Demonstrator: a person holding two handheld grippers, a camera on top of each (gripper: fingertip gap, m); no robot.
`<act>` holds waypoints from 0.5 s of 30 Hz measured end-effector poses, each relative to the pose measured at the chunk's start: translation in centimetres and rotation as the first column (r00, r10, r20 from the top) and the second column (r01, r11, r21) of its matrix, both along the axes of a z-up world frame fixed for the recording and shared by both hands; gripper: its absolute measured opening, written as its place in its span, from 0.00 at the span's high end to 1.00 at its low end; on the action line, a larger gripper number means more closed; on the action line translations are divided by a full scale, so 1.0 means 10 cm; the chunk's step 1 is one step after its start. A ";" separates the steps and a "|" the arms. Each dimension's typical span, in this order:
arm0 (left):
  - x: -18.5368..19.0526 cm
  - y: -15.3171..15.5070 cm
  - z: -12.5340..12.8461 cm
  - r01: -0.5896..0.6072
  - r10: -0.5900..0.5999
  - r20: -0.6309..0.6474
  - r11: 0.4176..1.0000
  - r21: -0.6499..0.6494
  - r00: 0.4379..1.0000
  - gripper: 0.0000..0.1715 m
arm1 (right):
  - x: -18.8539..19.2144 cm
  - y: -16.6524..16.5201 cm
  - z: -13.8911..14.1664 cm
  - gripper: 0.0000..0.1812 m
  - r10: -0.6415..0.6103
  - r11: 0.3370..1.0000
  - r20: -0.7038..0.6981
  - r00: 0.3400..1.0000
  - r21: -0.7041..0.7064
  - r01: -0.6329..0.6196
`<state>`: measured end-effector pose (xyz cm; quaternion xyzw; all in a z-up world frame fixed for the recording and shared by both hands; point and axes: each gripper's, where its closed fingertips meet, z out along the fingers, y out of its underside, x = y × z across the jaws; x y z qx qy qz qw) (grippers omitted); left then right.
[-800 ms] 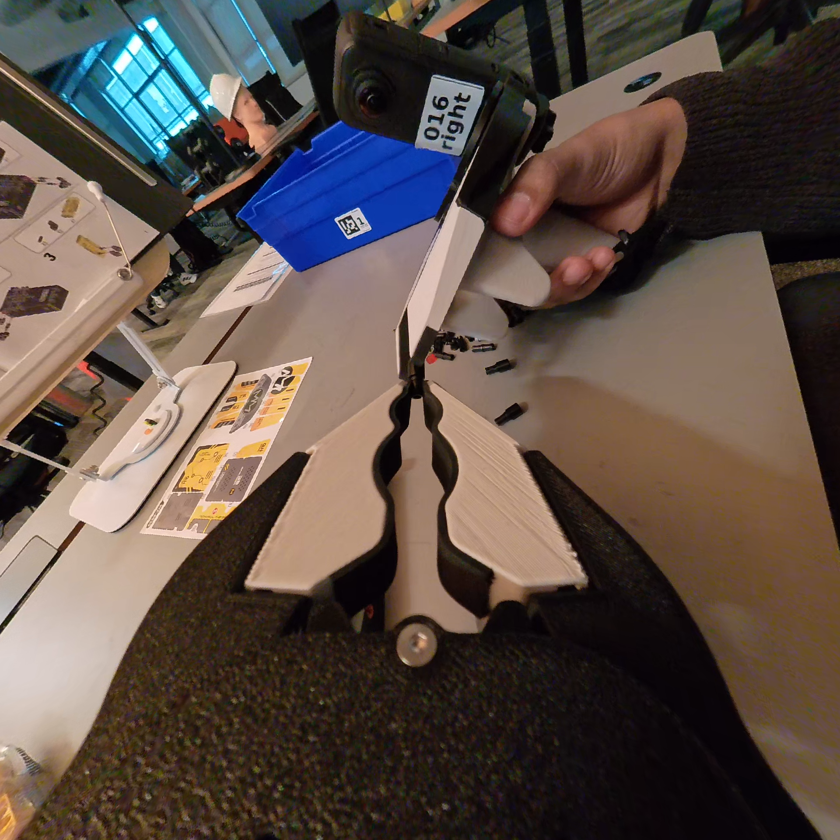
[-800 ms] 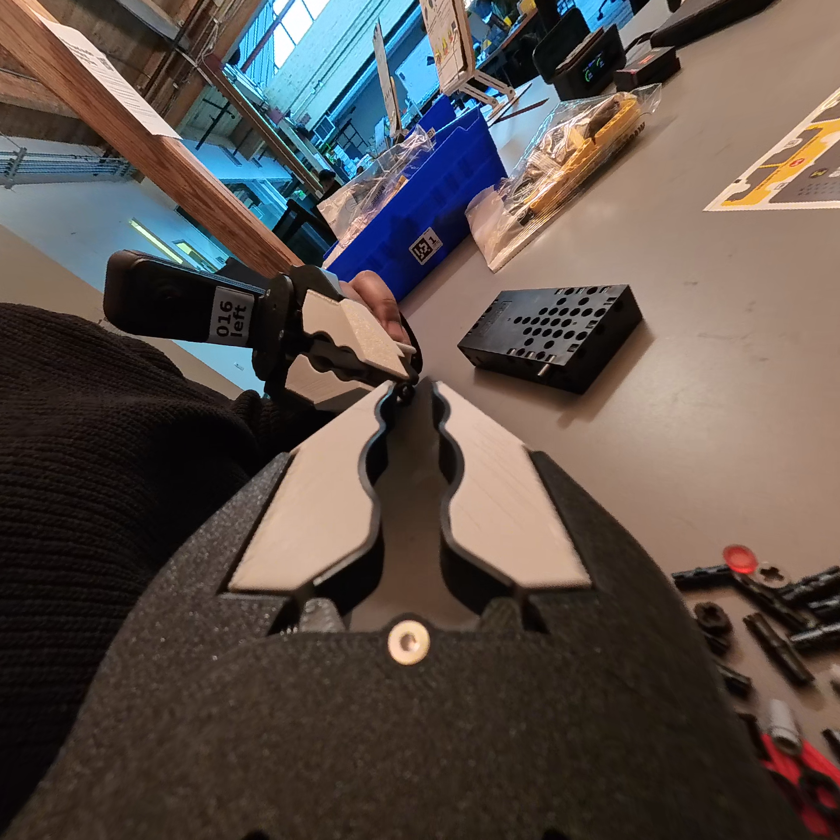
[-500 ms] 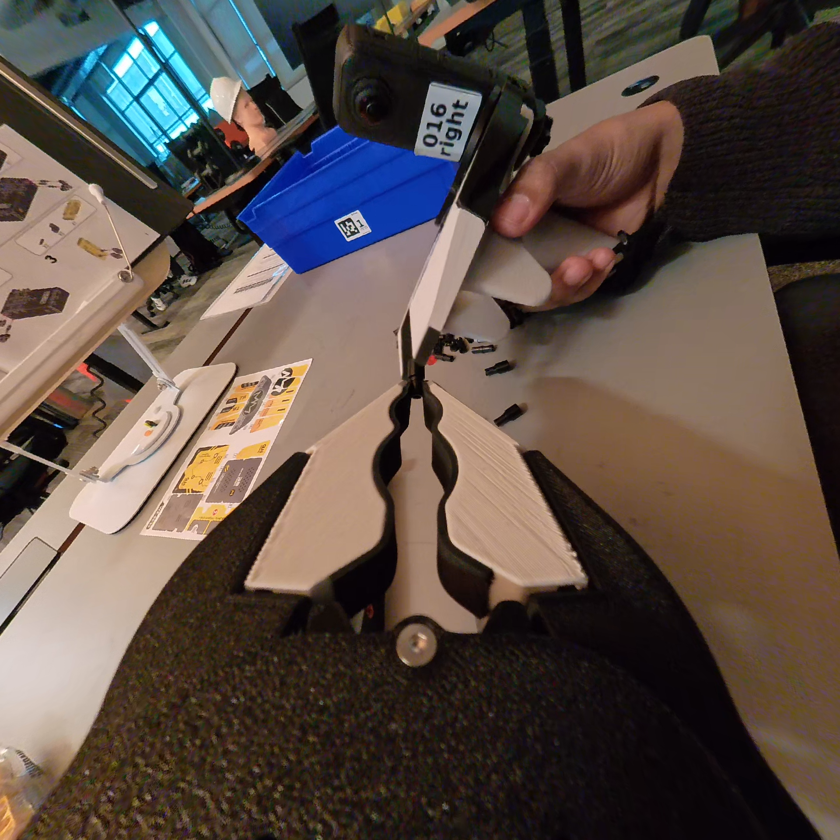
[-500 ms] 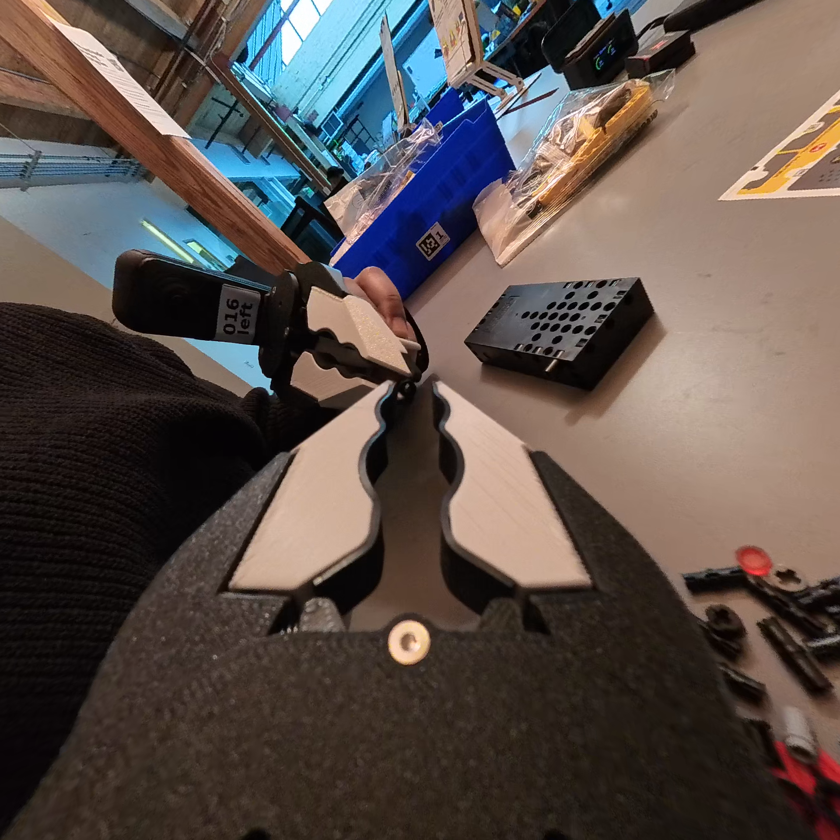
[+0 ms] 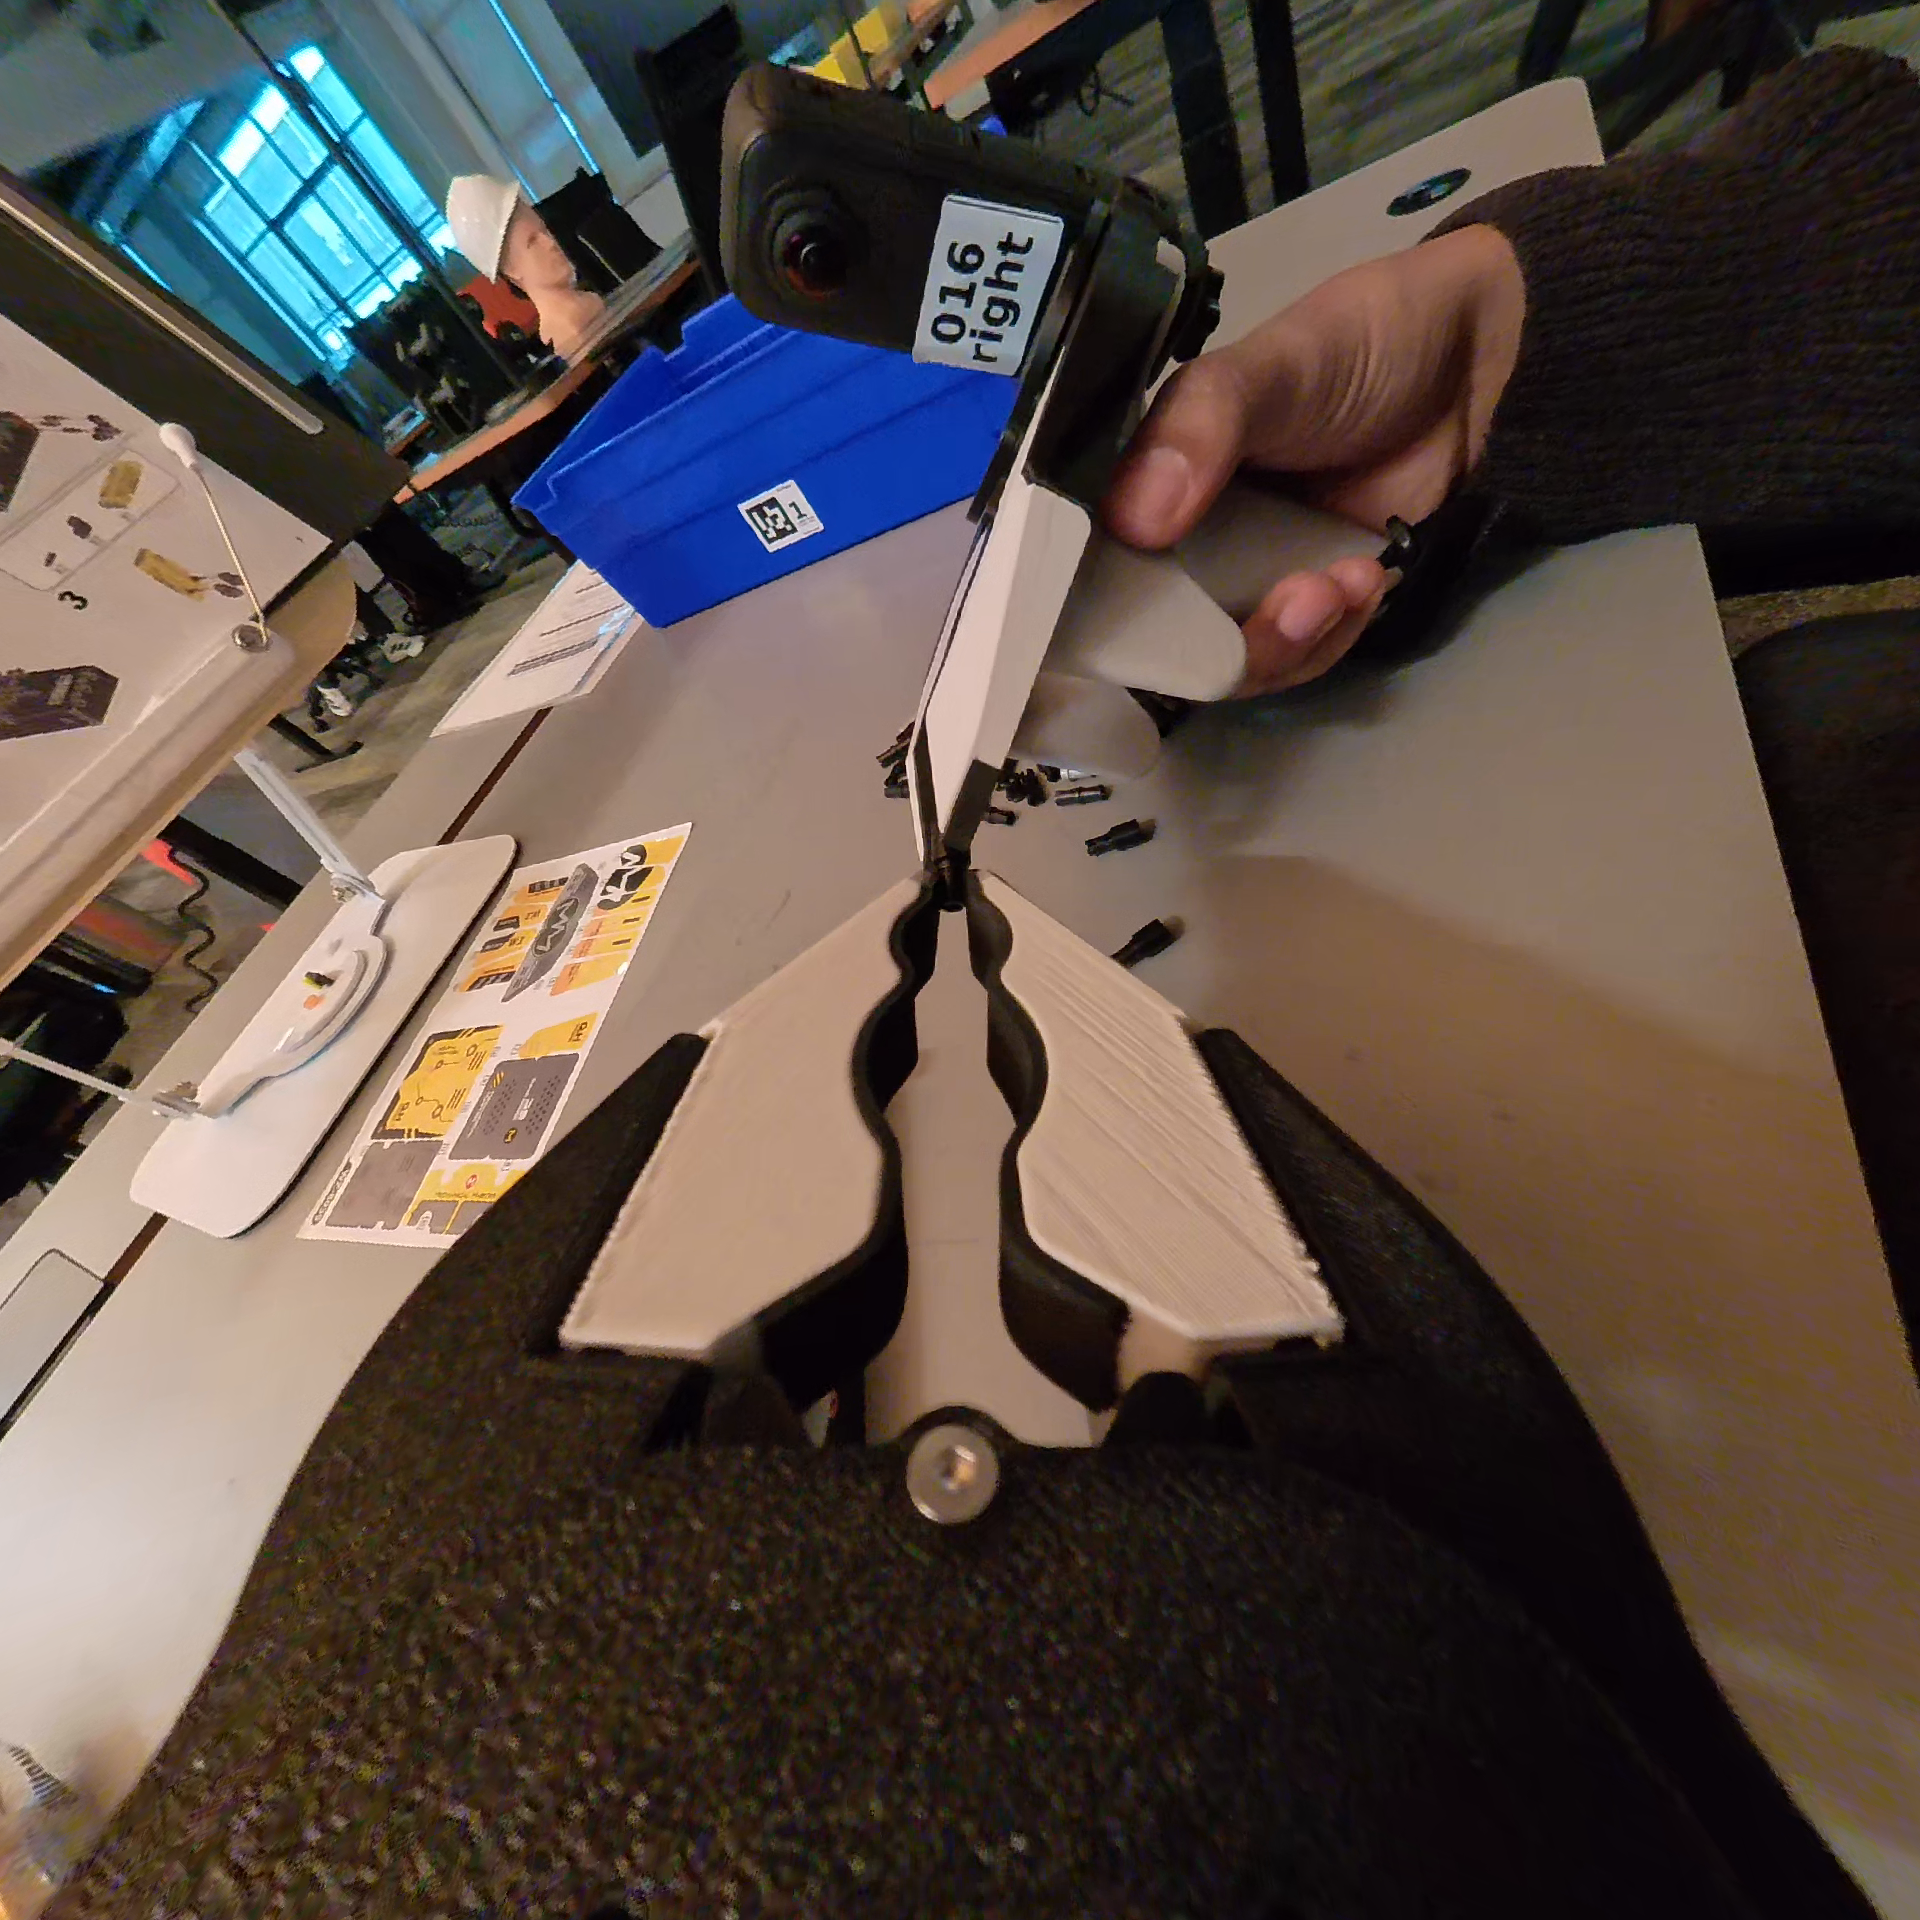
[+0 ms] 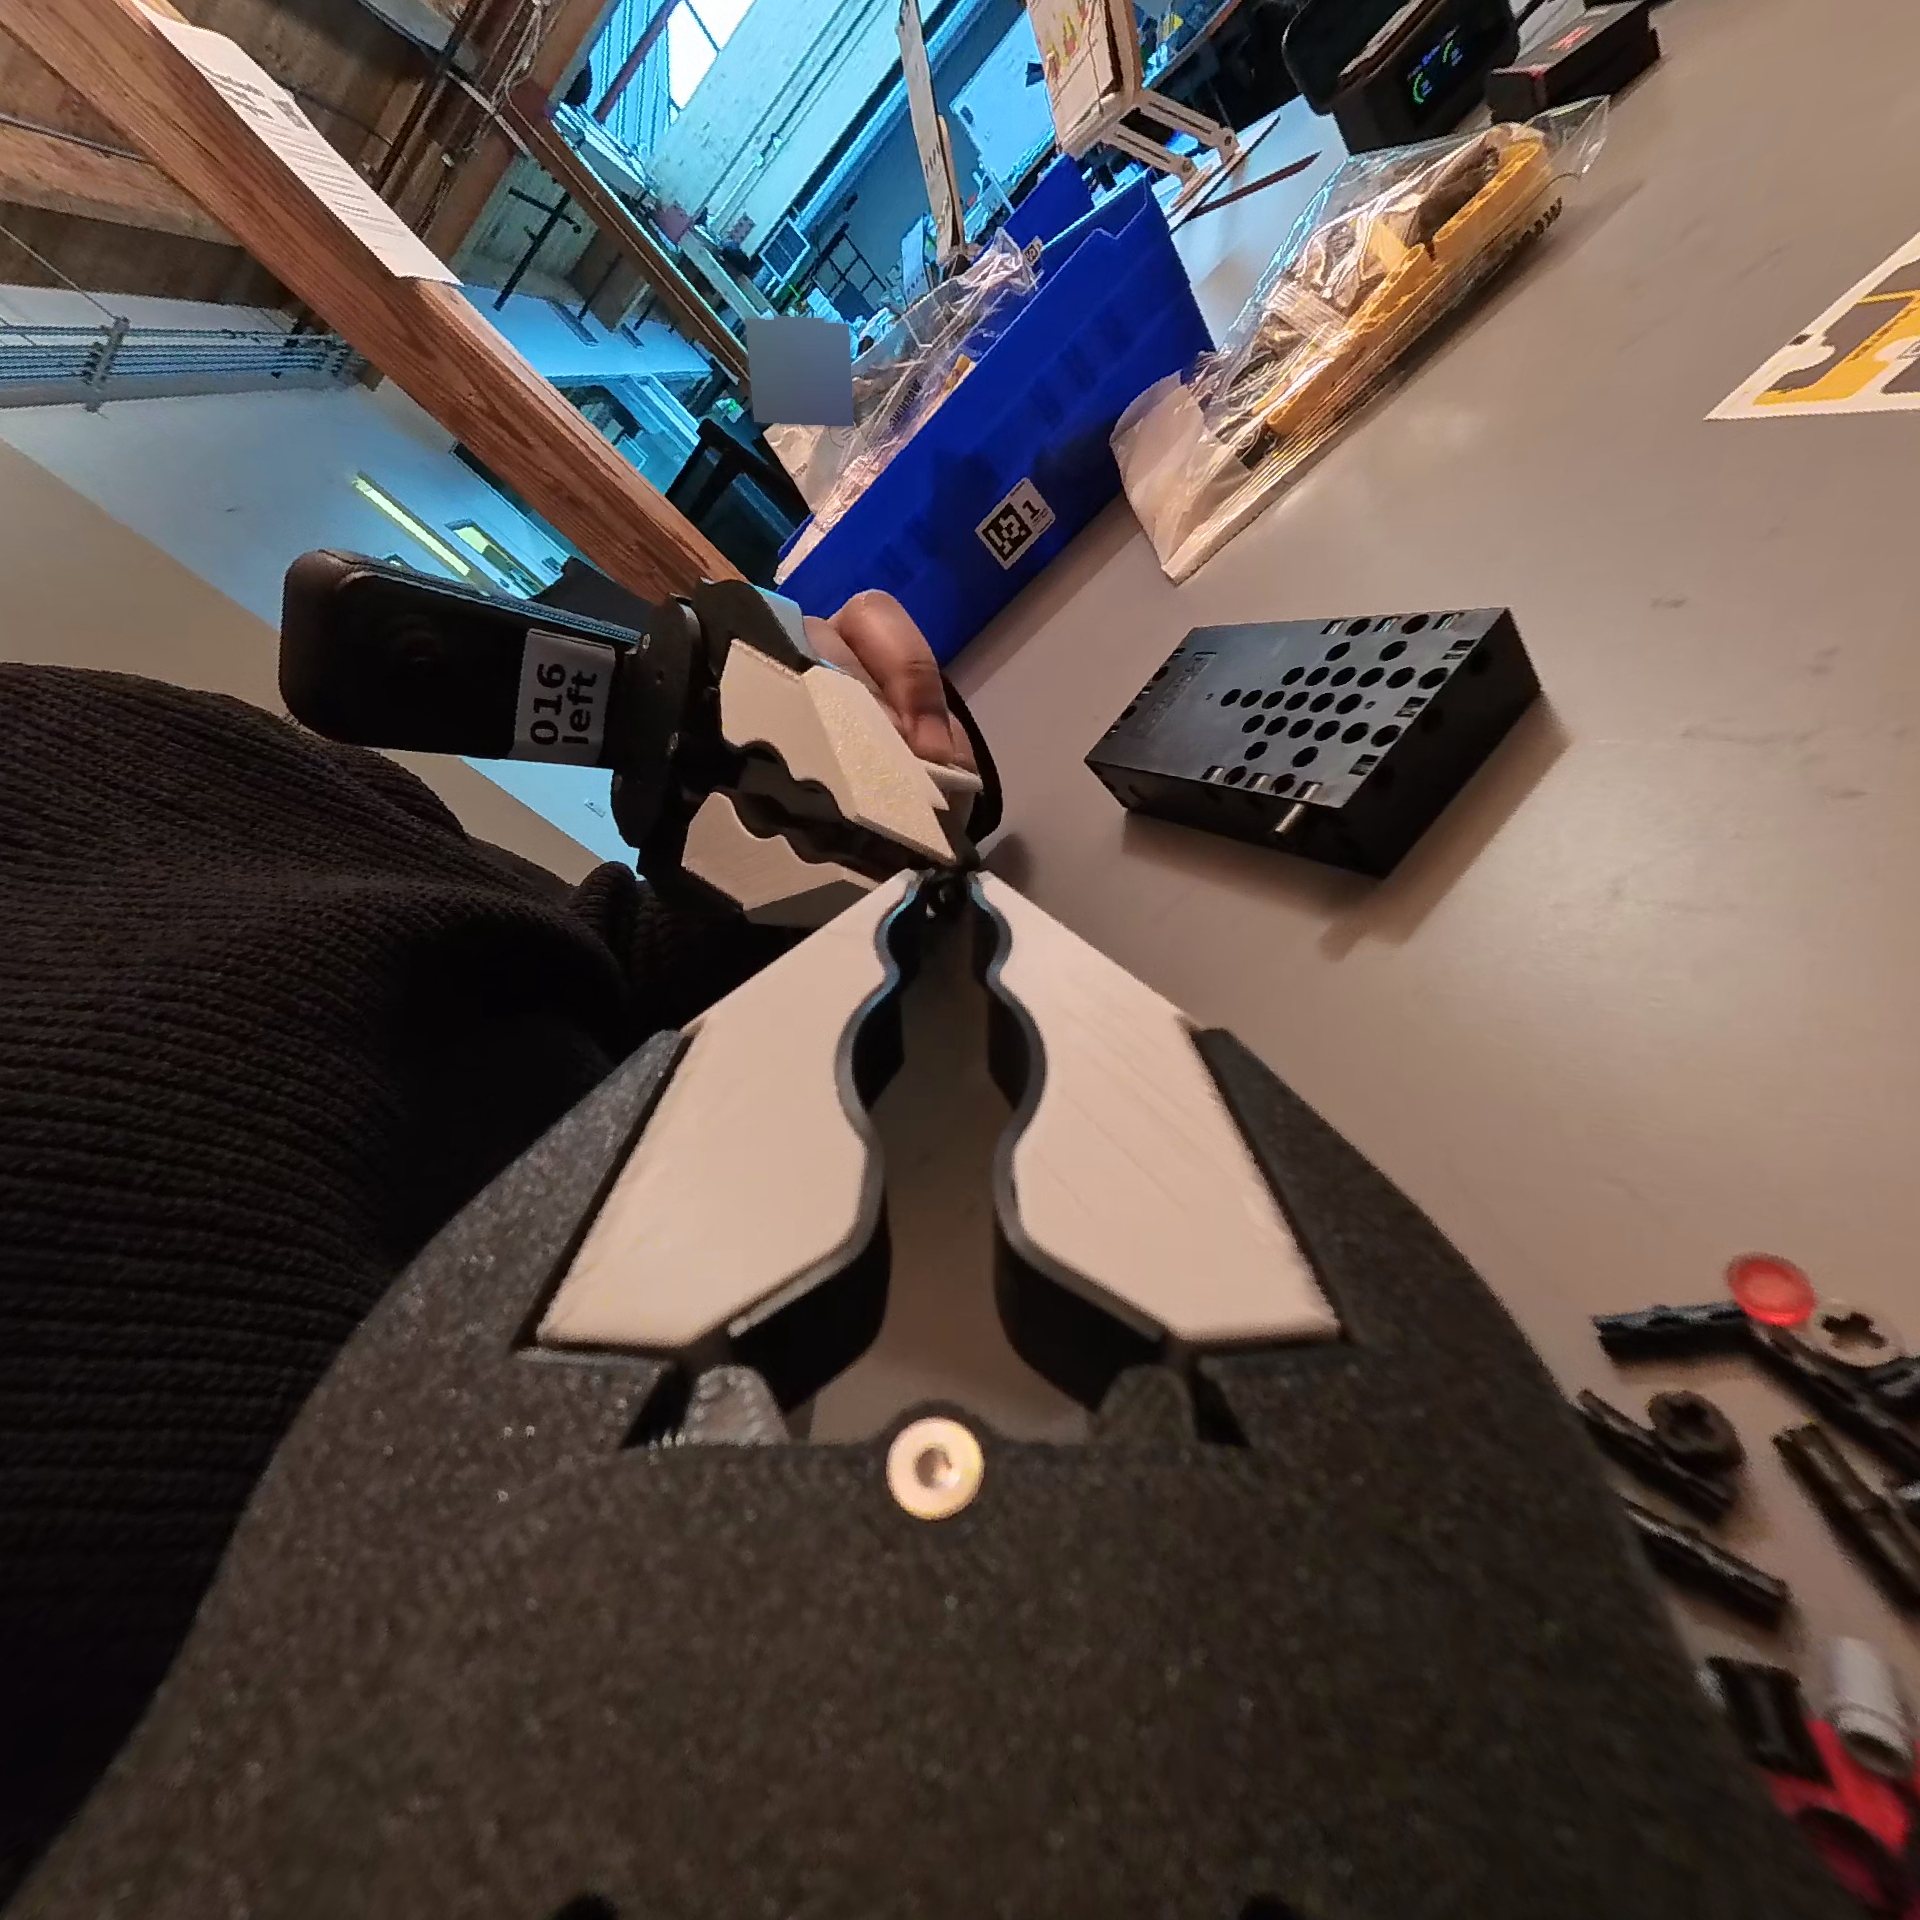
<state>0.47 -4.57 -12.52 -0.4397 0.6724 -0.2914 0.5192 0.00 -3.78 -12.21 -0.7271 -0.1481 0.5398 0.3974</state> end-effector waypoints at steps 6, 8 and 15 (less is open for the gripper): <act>0.01 0.01 0.03 -0.006 0.007 0.015 0.998 -0.056 1.000 0.96 | 0.05 0.02 0.01 0.96 -0.022 1.000 0.019 1.000 0.013 0.022; 0.00 0.04 0.10 -0.008 0.014 0.042 0.990 -0.141 0.999 0.88 | 0.10 0.06 0.04 0.96 -0.055 0.998 0.008 0.998 0.025 0.055; -0.12 0.63 0.05 -0.221 0.218 -0.050 0.902 -0.370 0.975 0.46 | 0.19 0.15 0.02 0.96 -0.139 0.988 0.078 0.987 0.077 0.133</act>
